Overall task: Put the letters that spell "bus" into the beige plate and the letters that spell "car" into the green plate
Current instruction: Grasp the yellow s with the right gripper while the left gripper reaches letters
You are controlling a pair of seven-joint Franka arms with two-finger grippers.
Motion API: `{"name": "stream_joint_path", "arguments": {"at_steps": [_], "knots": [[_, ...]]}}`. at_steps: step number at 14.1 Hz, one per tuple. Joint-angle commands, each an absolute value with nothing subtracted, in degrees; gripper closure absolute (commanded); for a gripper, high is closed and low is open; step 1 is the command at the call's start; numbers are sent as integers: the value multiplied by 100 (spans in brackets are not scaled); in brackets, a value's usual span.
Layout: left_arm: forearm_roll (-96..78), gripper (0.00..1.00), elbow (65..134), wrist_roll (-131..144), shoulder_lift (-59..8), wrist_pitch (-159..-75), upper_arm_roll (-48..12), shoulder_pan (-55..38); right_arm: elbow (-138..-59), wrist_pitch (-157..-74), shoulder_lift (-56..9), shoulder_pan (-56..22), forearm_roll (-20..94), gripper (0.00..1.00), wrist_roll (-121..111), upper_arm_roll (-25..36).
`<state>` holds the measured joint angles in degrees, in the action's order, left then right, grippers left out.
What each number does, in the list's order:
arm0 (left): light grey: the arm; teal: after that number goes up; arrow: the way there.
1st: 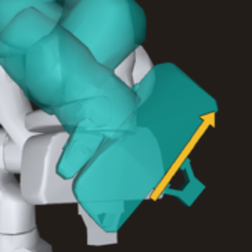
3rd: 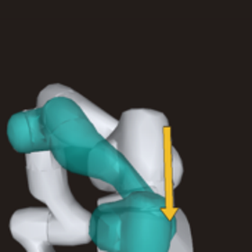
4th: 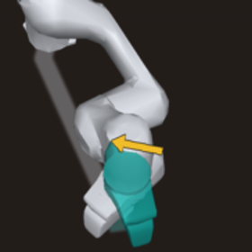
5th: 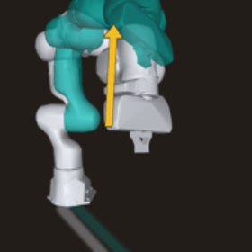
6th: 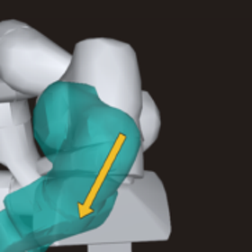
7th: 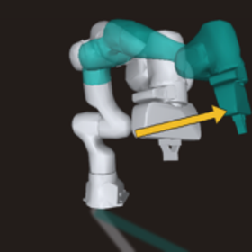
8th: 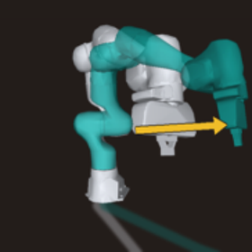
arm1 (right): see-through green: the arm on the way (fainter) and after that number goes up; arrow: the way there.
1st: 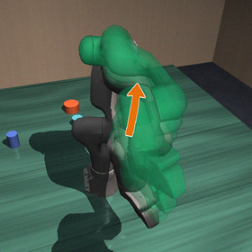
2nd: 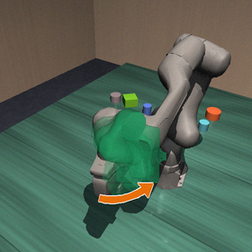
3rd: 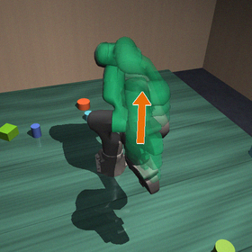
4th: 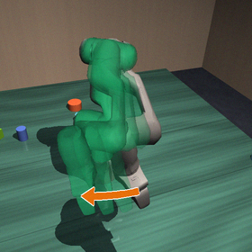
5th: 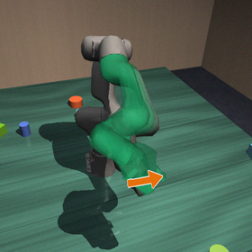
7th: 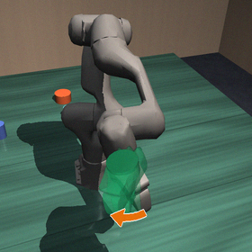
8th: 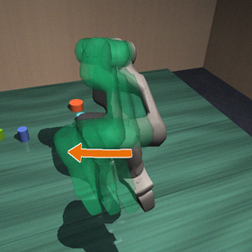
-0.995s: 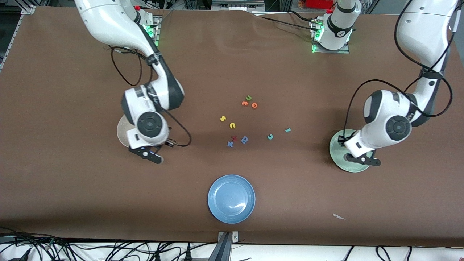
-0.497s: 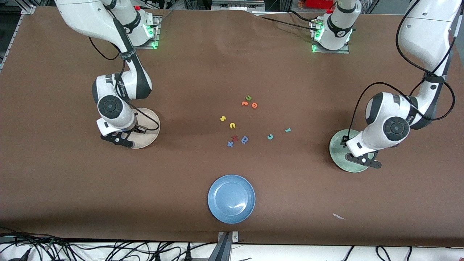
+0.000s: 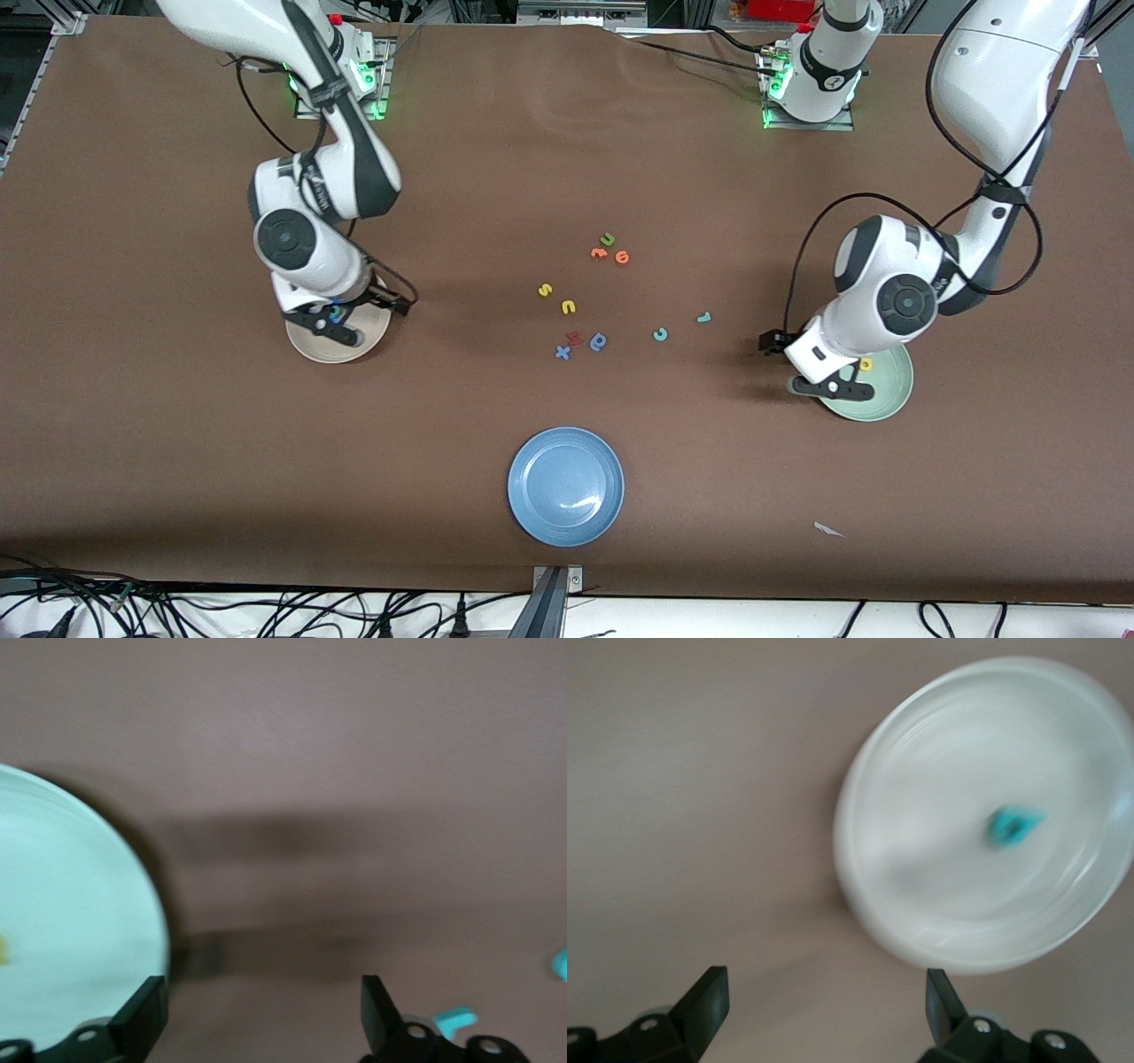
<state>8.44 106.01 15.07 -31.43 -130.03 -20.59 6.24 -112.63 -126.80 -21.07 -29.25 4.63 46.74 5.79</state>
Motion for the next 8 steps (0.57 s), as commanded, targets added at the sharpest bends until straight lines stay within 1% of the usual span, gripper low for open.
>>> {"name": "stream_joint_path", "arguments": {"at_steps": [1,2,3,4,6,7,8], "knots": [[764,6,11116,2344,-3033,-13603,-2398,650,-10882,-12603,-2310,-3154,580,4,5789,273],[773,6,11301,2582,-3006,-13814,-2452,642,-10724,-12630,-2433,-3312,624,7,6140,272],[773,7,11477,2862,-2971,-14043,-2513,572,-10436,-12682,-2696,-3496,659,8,6726,272],[800,7,11661,3178,-2936,-14289,-2522,458,-10102,-12709,-2985,-3637,694,13,7428,255],[1053,7,11733,3837,-2944,-14388,-2514,229,-9530,-12709,-3452,-3989,686,13,8293,246],[1272,7,11733,4267,-2962,-14388,-2522,124,-9440,-12718,-3628,-4086,668,19,8584,246],[1483,8,11733,4602,-2997,-14388,-2522,62,-9352,-12796,-3760,-4174,668,20,8813,246]]}}
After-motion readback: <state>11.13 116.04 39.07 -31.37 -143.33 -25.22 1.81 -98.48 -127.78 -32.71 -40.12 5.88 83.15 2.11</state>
